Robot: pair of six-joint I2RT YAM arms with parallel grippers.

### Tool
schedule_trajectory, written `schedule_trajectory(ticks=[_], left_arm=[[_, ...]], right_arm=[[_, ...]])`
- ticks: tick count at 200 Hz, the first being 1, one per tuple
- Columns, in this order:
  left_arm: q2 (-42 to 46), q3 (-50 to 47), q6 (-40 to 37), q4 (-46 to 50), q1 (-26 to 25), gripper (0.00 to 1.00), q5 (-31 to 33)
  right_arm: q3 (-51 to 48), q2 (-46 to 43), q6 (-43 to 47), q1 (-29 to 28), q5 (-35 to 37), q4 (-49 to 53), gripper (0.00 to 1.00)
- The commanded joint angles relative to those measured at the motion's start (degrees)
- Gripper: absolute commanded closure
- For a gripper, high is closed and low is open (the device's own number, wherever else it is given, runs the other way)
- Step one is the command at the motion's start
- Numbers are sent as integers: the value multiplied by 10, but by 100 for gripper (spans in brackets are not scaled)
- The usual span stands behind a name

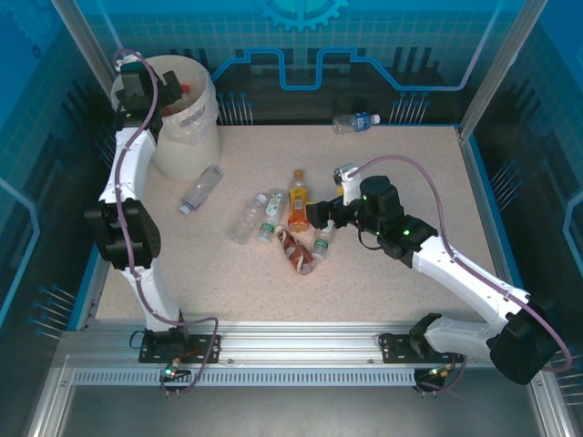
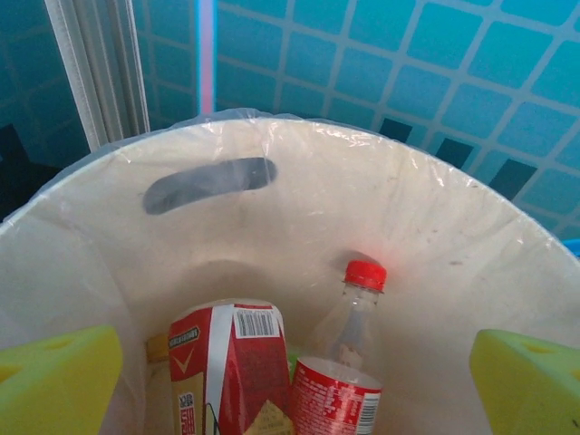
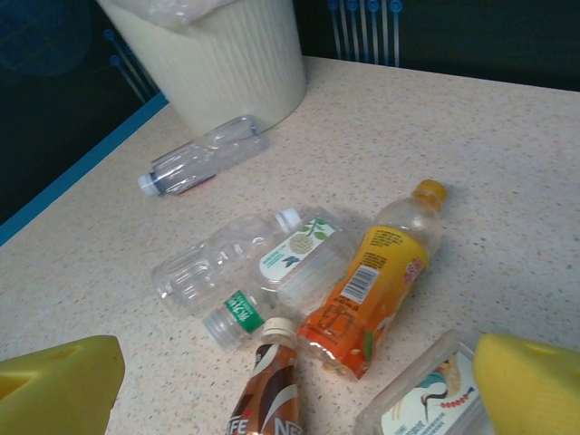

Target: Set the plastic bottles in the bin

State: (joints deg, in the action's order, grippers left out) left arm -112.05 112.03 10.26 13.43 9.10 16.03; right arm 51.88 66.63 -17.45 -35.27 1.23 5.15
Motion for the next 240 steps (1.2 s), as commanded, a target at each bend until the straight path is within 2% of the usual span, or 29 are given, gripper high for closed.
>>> schedule_trajectory(ticks=[1, 21, 47, 80, 98, 128, 146, 179, 204, 240], left_arm=[[56, -19, 21, 6, -7, 1, -25], [85, -46, 37, -7, -13, 1, -51], [137, -89, 90, -23, -16, 1, -119], [211, -181, 151, -59, -24, 1, -172], [243, -224, 180, -72, -24, 1, -208], [300, -307, 236, -102, -24, 1, -213], [324, -336, 262, -111, -24, 1, -227], [343, -370, 295, -115, -24, 1, -299], [367, -396, 336, -97, -26, 1, -313], [423, -453, 332, -94, -43, 1, -304]], right_arm=[[6, 11, -33, -8, 53, 13, 0], [10, 21, -56, -8, 74, 31, 0], [8, 32, -92, -9, 111, 47, 0], [6, 54, -157, -8, 167, 87, 0], [15, 77, -167, -8, 169, 112, 0], [39, 116, -207, -9, 168, 174, 0], [31, 126, -249, -12, 170, 176, 0], [27, 151, -309, -50, 198, 178, 0], [26, 174, -345, -70, 207, 186, 15], [21, 210, -381, -93, 183, 171, 16]])
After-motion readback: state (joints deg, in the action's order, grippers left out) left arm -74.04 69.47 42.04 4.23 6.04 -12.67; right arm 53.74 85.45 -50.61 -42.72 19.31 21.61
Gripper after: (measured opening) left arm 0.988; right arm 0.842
